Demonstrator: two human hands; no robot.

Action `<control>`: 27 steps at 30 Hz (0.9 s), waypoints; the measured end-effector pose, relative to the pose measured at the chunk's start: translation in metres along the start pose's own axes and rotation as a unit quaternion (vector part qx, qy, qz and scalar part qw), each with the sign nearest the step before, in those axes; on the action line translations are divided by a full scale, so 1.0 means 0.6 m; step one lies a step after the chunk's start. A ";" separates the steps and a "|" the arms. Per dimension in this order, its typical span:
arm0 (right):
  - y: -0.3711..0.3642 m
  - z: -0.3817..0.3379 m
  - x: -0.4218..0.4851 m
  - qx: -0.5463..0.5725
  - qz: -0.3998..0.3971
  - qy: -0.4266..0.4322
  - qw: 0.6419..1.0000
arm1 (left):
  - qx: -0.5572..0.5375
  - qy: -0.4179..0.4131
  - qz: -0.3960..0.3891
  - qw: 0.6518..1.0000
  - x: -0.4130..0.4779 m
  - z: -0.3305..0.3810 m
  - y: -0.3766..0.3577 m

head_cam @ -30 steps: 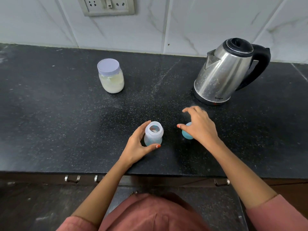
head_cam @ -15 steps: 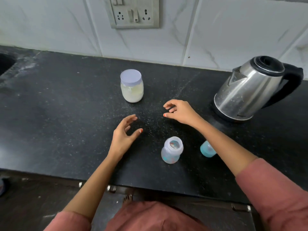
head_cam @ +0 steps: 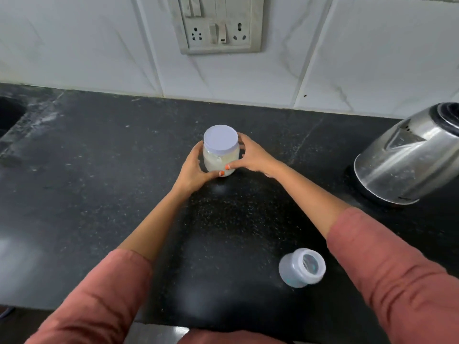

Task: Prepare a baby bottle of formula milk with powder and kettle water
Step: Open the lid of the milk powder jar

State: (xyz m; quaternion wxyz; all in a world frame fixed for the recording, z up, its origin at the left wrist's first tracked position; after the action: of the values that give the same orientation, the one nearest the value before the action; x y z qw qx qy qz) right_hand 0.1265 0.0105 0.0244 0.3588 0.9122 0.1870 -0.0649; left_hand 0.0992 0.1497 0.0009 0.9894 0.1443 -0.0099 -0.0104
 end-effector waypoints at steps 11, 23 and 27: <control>0.000 -0.005 0.004 0.015 0.023 -0.008 1.000 | -0.014 0.004 -0.016 1.000 0.016 0.007 0.001; -0.015 -0.049 -0.154 0.029 0.010 -0.019 0.999 | -0.028 -0.017 -0.035 0.999 -0.127 0.069 0.011; -0.037 -0.056 -0.205 0.027 0.005 -0.029 0.999 | -0.031 -0.014 -0.041 0.999 -0.176 0.065 0.014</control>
State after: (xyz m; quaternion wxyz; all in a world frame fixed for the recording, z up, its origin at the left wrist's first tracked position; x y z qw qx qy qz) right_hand 0.0042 0.0120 0.0660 0.3400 0.9200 0.1705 -0.0949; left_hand -0.0068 0.1490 0.0386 0.9920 0.1136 -0.0177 -0.0530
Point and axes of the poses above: each hand's wrist, its own x-axis towards the middle knuckle, its own y-axis out of the back of the hand, z = x × y, the point moved 9 cm from there along x, towards the middle knuckle, and after that the axes turned 8 degrees about -x, right-handed, at the moved point
